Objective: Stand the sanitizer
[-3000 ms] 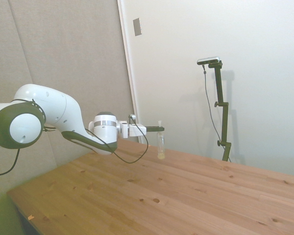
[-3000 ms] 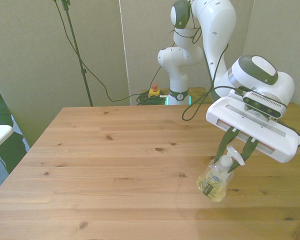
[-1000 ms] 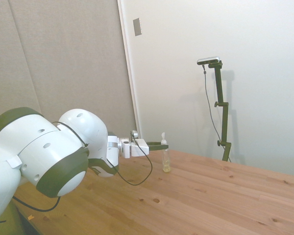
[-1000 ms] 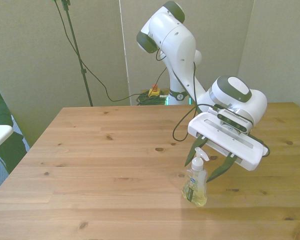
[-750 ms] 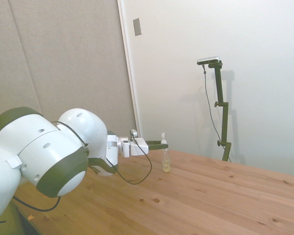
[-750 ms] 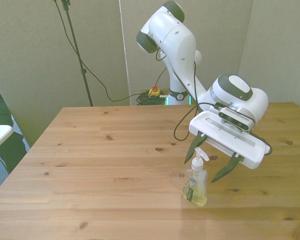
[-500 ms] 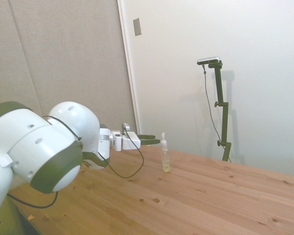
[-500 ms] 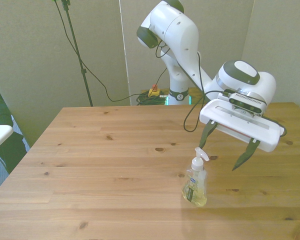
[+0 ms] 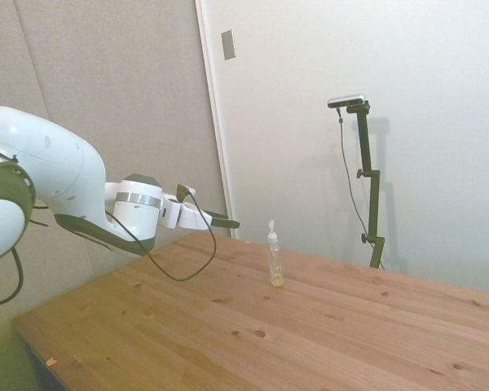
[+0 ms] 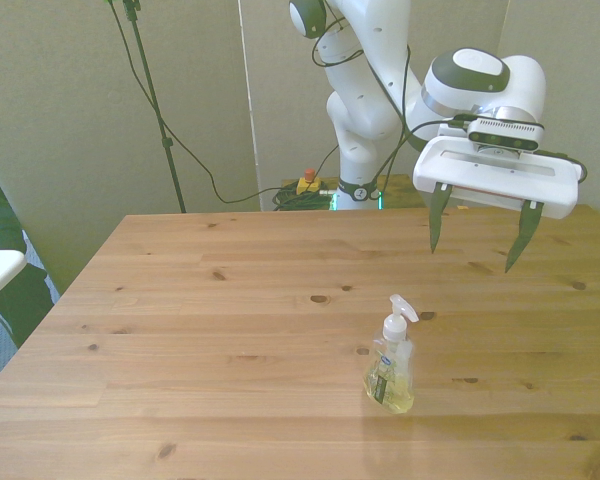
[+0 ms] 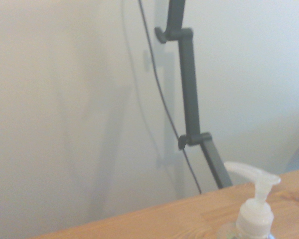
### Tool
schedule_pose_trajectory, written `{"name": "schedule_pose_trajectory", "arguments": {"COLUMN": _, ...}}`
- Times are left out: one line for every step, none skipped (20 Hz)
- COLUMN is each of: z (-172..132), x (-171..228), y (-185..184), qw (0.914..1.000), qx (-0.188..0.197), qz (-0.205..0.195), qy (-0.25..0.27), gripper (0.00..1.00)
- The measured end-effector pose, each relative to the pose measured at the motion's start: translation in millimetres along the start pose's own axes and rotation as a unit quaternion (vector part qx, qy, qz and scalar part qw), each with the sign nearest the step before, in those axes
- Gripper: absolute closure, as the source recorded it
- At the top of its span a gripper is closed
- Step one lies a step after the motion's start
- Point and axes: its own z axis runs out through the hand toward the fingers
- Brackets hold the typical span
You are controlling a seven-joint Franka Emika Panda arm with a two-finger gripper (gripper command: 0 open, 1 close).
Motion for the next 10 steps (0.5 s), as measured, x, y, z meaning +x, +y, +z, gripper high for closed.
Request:
{"name": "schedule_pose_trajectory", "arguments": {"z": -4, "x": 6, "y": 2, "qw": 0.9996, "qx": -0.006, "qz": -0.011, "qy": -0.026, "gripper": 0.00}}
{"name": "schedule_pose_trajectory", "arguments": {"z": -5, "x": 11, "y": 5, "qw": 0.9986, "qx": -0.012, "qz": -0.022, "qy": -0.047, "gripper": 0.00}}
{"name": "schedule_pose_trajectory", "arguments": {"z": -7, "x": 16, "y": 8, "qw": 0.9971, "qx": -0.016, "qz": -0.034, "qy": -0.066, "gripper": 0.00}}
{"name": "schedule_pose_trajectory", "arguments": {"z": -9, "x": 19, "y": 11, "qw": 0.9953, "qx": -0.020, "qz": -0.045, "qy": -0.083, "gripper": 0.00}}
{"name": "schedule_pose_trajectory", "arguments": {"z": -11, "x": 22, "y": 14, "qw": 0.9931, "qx": -0.025, "qz": -0.056, "qy": -0.100, "gripper": 0.00}}
{"name": "schedule_pose_trajectory", "arguments": {"z": -12, "x": 24, "y": 16, "qw": 0.9905, "qx": -0.030, "qz": -0.066, "qy": -0.117, "gripper": 0.00}}
{"name": "schedule_pose_trajectory", "arguments": {"z": -14, "x": 25, "y": 18, "qw": 0.9873, "qx": -0.033, "qz": -0.076, "qy": -0.136, "gripper": 0.00}}
{"name": "schedule_pose_trajectory", "arguments": {"z": -15, "x": 26, "y": 19, "qw": 0.9835, "qx": -0.035, "qz": -0.086, "qy": -0.155, "gripper": 0.00}}
{"name": "schedule_pose_trajectory", "arguments": {"z": -16, "x": 26, "y": 20, "qw": 0.9787, "qx": -0.036, "qz": -0.093, "qy": -0.180, "gripper": 0.00}}
{"name": "schedule_pose_trajectory", "arguments": {"z": -17, "x": 25, "y": 19, "qw": 0.9728, "qx": -0.037, "qz": -0.101, "qy": -0.205, "gripper": 0.00}}
